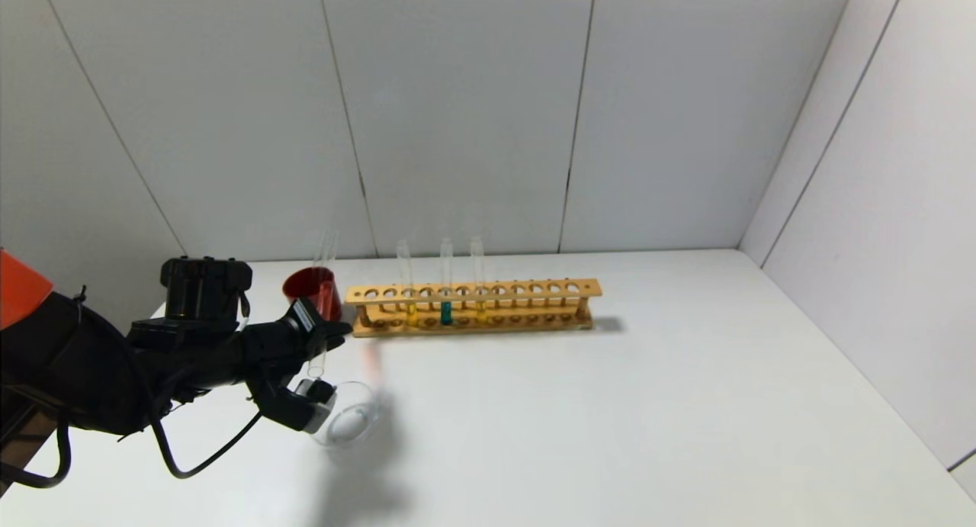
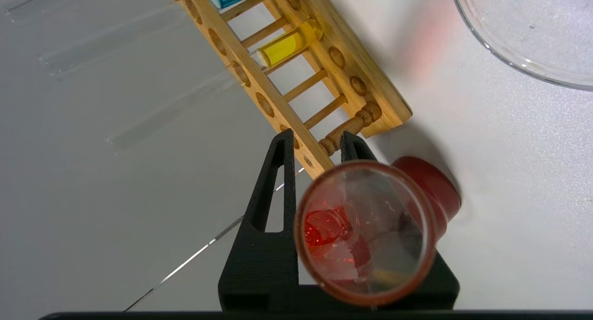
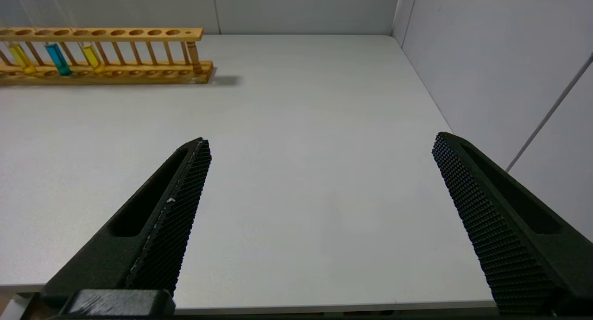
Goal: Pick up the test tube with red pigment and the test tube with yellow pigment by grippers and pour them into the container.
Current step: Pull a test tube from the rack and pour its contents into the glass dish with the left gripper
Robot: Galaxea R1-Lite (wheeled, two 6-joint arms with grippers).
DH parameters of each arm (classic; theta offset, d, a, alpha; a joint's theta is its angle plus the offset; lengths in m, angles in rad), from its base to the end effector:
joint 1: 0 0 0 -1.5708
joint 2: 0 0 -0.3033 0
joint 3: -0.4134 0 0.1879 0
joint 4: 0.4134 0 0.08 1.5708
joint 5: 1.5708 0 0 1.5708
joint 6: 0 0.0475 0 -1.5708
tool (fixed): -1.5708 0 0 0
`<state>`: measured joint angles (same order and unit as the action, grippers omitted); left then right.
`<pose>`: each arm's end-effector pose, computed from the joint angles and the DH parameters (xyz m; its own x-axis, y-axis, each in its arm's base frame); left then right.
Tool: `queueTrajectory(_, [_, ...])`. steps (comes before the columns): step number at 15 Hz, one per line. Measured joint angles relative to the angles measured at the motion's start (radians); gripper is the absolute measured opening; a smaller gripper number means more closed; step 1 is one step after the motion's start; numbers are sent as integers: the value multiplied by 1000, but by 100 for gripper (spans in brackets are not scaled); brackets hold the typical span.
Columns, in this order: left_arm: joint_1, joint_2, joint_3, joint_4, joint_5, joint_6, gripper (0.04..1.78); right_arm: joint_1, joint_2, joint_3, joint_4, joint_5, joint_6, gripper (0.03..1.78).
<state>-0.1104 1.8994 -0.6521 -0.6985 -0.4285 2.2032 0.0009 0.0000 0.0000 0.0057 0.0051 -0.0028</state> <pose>0.3251 -0.0559 0.0836 0.7255 -0.4985 -0.4745 0.1507 -0.5577 0.8163 -0.0037 0.0002 0.0748 1.0000 0.0060 -0.0057 -0.0060 1.0000 -0.0028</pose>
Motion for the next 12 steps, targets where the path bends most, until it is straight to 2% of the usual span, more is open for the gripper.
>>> queueTrajectory(2, [-1, 3, 5, -32, 2, 1, 37, 0, 0, 0, 0, 0, 0, 175])
queueTrajectory(7, [-15, 21, 73, -251, 27, 11, 37, 0, 0, 0, 0, 0, 0, 175])
queueTrajectory(12, [-38, 46, 87, -285, 32, 9, 37, 0, 0, 0, 0, 0, 0, 175])
